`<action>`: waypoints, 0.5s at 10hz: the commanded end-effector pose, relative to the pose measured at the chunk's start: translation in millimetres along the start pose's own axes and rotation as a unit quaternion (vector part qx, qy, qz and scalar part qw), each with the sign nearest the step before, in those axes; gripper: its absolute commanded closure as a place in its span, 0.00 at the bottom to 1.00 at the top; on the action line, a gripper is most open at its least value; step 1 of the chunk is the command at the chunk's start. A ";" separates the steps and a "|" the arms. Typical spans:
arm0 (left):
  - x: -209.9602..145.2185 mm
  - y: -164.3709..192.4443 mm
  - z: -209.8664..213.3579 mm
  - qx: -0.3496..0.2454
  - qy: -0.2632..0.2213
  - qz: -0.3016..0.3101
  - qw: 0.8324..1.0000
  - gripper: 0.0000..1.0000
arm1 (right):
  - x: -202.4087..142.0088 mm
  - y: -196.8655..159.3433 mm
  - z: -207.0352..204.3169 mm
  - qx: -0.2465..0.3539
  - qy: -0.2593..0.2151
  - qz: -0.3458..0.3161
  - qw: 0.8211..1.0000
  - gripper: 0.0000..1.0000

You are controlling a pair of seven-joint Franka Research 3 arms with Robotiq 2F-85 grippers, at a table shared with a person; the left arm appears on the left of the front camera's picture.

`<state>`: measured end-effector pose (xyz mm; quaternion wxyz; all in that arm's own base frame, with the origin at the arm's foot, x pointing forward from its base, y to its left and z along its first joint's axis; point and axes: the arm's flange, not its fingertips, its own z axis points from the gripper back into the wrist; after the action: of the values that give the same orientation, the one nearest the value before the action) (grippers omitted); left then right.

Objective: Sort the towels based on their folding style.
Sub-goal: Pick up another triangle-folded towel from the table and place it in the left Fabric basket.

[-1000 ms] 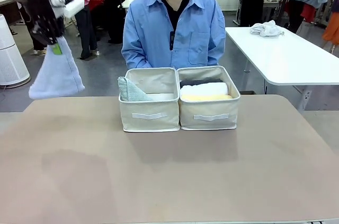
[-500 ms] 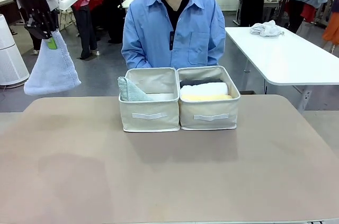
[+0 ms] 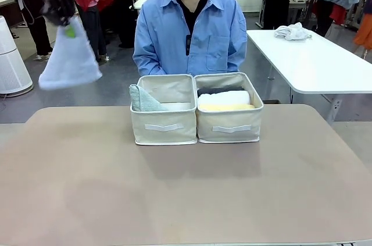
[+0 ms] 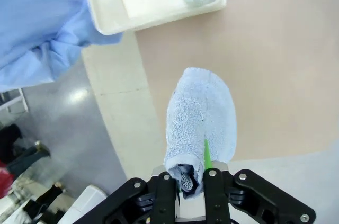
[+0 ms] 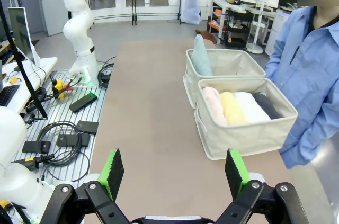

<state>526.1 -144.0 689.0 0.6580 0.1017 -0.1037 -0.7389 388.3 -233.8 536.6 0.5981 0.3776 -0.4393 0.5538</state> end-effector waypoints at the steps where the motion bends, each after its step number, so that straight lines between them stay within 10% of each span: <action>1: 66.0 53.3 31.3 0.013 0.033 -0.027 0.999 0.84 | -0.5 3.8 -0.4 0.003 -0.004 0.005 1.000 0.00; 5: 175.8 126.2 -3.9 0.006 0.004 -0.093 0.996 0.84 | -0.5 3.8 -0.4 0.003 -0.004 0.005 1.000 0.00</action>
<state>583.6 -305.8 689.0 0.5947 0.1171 -0.1028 -0.7887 387.9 -234.1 537.0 0.5982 0.3773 -0.4395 0.5537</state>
